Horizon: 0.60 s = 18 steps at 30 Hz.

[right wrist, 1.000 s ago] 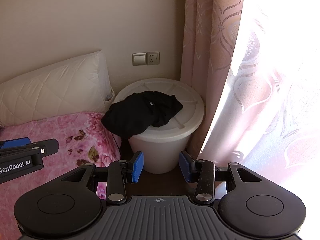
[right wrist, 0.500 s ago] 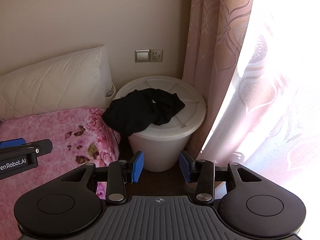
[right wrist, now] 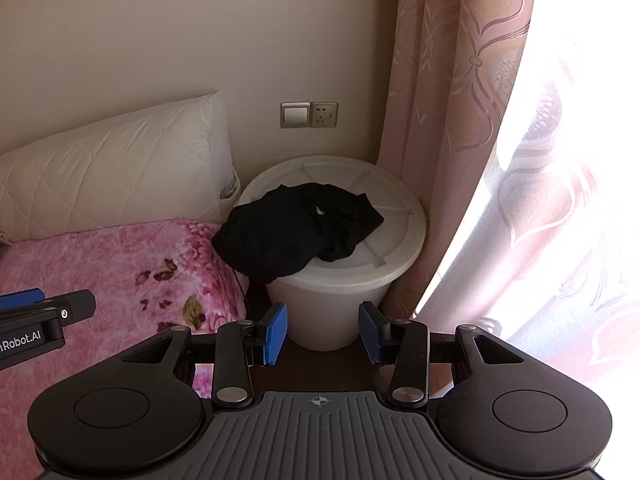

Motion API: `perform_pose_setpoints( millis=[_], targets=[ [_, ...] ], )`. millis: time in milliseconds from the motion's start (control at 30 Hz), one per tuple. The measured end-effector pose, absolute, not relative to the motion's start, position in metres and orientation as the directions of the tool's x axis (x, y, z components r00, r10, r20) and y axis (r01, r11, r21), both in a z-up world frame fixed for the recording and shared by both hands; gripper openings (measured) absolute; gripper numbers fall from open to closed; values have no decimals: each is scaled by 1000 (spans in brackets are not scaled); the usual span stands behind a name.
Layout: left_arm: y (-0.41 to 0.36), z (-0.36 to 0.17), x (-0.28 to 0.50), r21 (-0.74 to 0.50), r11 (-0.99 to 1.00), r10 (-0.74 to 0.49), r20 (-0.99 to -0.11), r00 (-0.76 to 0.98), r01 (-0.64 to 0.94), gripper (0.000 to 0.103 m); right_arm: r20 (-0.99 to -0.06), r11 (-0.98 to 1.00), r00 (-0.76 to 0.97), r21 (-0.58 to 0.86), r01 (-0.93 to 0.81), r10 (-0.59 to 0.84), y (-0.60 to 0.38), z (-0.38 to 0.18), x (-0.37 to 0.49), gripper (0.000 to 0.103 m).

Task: Fold clothes
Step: 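Approach the black garment on the white bin with both tools open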

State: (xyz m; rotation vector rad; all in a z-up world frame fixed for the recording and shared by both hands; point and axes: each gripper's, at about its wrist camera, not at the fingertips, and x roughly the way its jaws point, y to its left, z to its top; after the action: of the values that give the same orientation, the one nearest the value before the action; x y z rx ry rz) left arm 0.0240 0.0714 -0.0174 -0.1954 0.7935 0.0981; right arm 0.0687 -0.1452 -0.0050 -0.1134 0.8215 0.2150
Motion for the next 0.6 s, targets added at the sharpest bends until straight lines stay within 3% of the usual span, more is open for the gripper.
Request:
perform_pose_setpoints(
  millis=[600],
  targets=[
    [78,-40,101,-161,966,13,-747,665,-200,58,-747,961,640,-6,-276,179,-143,-21,151,44]
  ],
)
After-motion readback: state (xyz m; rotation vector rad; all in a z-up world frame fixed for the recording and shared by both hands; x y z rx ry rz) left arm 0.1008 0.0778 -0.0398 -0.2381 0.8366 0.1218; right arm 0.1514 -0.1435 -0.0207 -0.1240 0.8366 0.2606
